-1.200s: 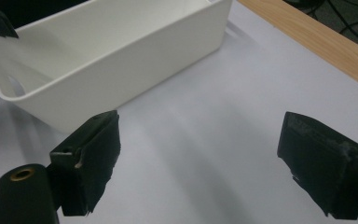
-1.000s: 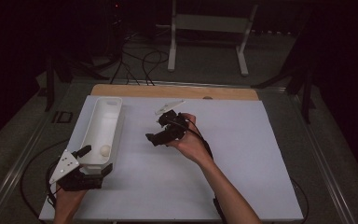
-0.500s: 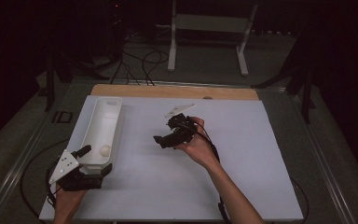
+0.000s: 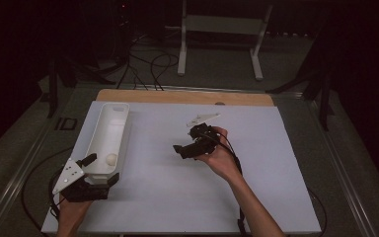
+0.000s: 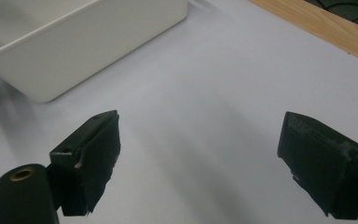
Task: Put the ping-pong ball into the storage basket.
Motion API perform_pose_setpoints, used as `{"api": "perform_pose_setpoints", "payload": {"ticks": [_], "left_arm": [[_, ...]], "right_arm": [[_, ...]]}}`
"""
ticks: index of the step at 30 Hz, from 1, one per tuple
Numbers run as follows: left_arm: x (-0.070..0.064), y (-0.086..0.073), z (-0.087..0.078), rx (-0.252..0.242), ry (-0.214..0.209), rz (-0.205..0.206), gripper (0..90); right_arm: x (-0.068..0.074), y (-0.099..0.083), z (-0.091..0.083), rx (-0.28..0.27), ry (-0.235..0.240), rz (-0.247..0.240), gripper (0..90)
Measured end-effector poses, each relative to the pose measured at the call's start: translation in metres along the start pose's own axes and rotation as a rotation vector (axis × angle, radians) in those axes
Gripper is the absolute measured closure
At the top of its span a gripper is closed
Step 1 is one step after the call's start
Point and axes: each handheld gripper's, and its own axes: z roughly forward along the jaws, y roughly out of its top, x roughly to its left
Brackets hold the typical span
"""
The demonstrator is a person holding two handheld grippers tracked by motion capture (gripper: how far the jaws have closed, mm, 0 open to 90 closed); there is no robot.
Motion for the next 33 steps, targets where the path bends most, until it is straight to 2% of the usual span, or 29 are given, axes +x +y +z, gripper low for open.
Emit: {"api": "perform_pose_setpoints", "payload": {"ticks": [18, 27, 33], "left_arm": [[0.000, 0.000, 0.000, -0.002, -0.002, -0.005, 0.0], [0.001, 0.000, 0.001, 0.004, -0.002, -0.004, 0.0], [0.001, -0.001, 0.002, 0.010, 0.001, -0.002, 0.0]], "right_arm": [[-0.013, -0.029, -0.013, 0.006, -0.021, 0.039, 12.4], [-0.020, -0.047, -0.025, -0.011, -0.031, 0.058, 12.4], [-0.026, -0.065, -0.034, -0.026, -0.050, 0.082, 12.2]]}}
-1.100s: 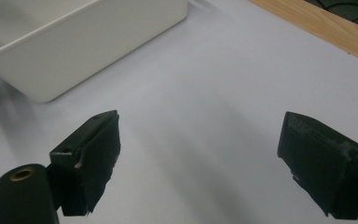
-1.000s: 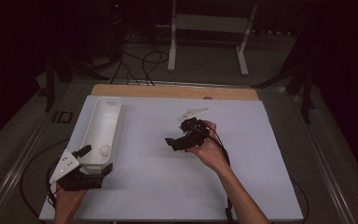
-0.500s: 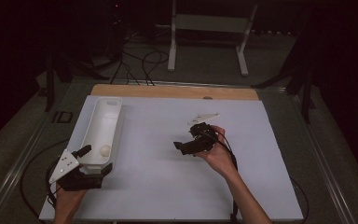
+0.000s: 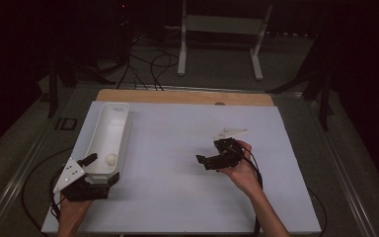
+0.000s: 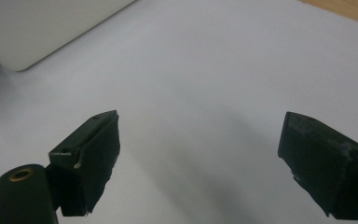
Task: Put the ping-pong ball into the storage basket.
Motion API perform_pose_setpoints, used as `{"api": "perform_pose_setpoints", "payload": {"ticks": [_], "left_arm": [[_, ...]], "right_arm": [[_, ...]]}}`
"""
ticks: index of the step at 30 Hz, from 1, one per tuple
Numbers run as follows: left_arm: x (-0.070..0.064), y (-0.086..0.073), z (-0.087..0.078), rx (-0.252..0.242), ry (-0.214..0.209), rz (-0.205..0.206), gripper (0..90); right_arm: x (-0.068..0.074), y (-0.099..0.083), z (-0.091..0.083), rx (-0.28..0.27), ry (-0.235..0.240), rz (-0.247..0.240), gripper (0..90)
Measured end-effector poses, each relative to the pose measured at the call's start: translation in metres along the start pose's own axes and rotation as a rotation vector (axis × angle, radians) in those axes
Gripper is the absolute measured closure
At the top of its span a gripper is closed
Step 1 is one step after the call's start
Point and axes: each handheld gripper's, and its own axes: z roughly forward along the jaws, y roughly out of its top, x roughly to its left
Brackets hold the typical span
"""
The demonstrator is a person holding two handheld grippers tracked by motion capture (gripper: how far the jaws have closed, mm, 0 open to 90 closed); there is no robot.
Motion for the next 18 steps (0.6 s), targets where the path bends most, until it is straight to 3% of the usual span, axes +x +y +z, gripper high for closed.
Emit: {"api": "perform_pose_setpoints", "payload": {"ticks": [13, 18], "left_arm": [[0.001, 0.000, 0.000, -0.002, 0.004, -0.008, 0.0], [0.002, 0.000, -0.001, -0.004, 0.006, -0.012, 0.0]], "right_arm": [[-0.017, -0.044, -0.026, -0.031, -0.049, 0.042, 11.3], [-0.022, -0.061, -0.040, -0.085, -0.060, 0.055, 10.9]]}}
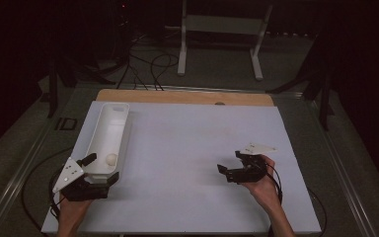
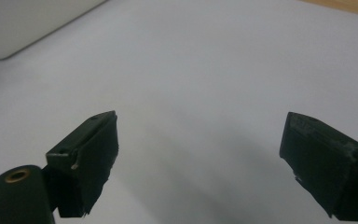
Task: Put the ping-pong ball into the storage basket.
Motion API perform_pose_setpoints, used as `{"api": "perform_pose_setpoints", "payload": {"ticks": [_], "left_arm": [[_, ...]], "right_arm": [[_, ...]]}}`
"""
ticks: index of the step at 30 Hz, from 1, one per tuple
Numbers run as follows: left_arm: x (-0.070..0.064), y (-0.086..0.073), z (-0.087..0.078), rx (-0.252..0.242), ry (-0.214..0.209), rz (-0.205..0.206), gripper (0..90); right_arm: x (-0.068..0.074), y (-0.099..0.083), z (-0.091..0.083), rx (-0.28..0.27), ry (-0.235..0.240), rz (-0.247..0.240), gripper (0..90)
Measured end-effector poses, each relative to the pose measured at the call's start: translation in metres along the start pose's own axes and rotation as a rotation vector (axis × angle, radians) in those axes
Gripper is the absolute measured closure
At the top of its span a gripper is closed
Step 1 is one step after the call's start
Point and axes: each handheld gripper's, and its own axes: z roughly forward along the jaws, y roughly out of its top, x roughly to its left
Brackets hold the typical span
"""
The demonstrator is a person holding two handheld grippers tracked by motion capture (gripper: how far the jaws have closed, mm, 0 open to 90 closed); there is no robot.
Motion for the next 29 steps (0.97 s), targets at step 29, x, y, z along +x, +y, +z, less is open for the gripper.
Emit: {"api": "perform_pose_setpoints", "payload": {"ticks": [29], "left_arm": [[0.001, -0.001, 0.004, 0.015, -0.009, -0.016, 0.0]], "right_arm": [[-0.015, -0.056, -0.038, -0.197, -0.126, 0.012, 9.4]]}}
